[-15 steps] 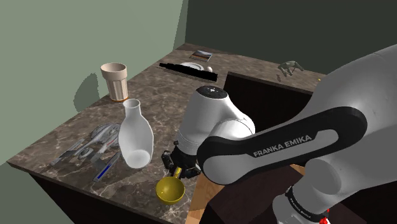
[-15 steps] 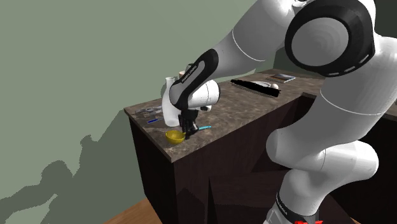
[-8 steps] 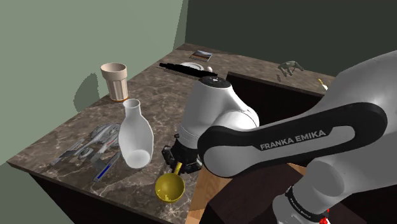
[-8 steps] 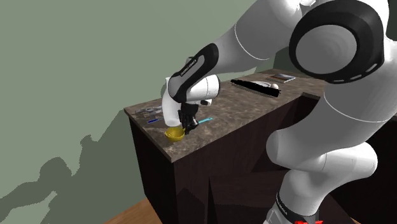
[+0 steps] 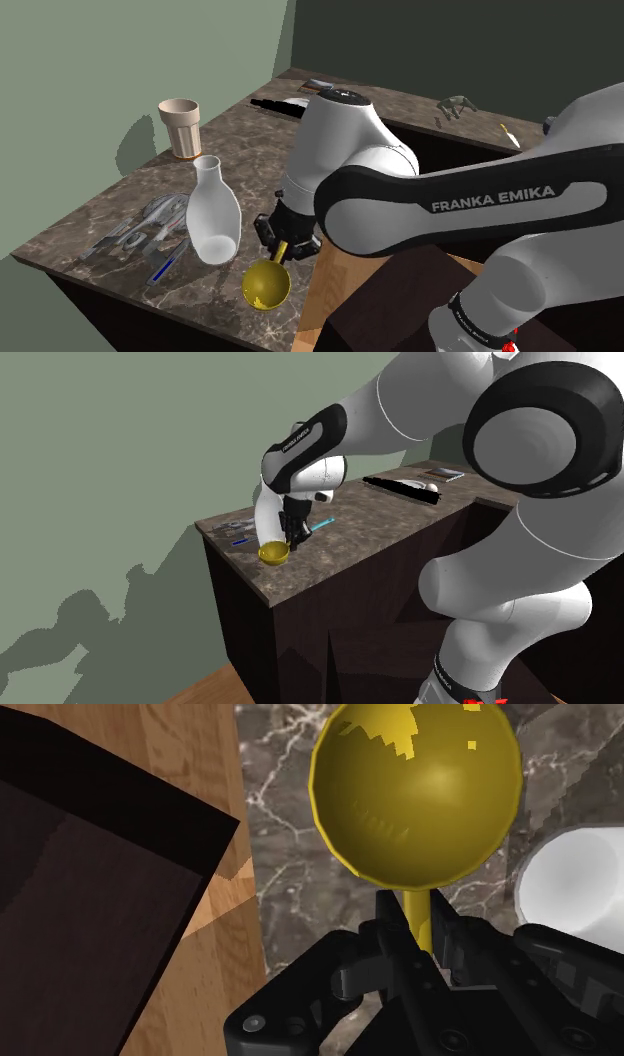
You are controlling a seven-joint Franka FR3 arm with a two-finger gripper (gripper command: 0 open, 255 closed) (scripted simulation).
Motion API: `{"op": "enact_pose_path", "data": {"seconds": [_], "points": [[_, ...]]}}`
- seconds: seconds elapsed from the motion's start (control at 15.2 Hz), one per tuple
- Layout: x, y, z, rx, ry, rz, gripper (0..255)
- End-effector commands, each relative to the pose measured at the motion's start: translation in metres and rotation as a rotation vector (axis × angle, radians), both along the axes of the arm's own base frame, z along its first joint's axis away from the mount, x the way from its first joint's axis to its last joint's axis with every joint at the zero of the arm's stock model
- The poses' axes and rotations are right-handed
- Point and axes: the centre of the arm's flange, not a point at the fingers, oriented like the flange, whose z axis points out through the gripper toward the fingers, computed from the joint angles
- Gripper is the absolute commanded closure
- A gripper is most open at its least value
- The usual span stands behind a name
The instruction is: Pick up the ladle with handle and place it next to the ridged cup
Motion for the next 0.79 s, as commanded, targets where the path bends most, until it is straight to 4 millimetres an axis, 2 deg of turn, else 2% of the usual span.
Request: {"op": "enact_pose_path", "data": {"seconds": [0.0, 0.73], "points": [[-0.001, 0.0, 0.011, 0.0, 0.0, 0.0, 255], [-0.001, 0.0, 0.069, 0.0, 0.0, 0.0, 255]]}}
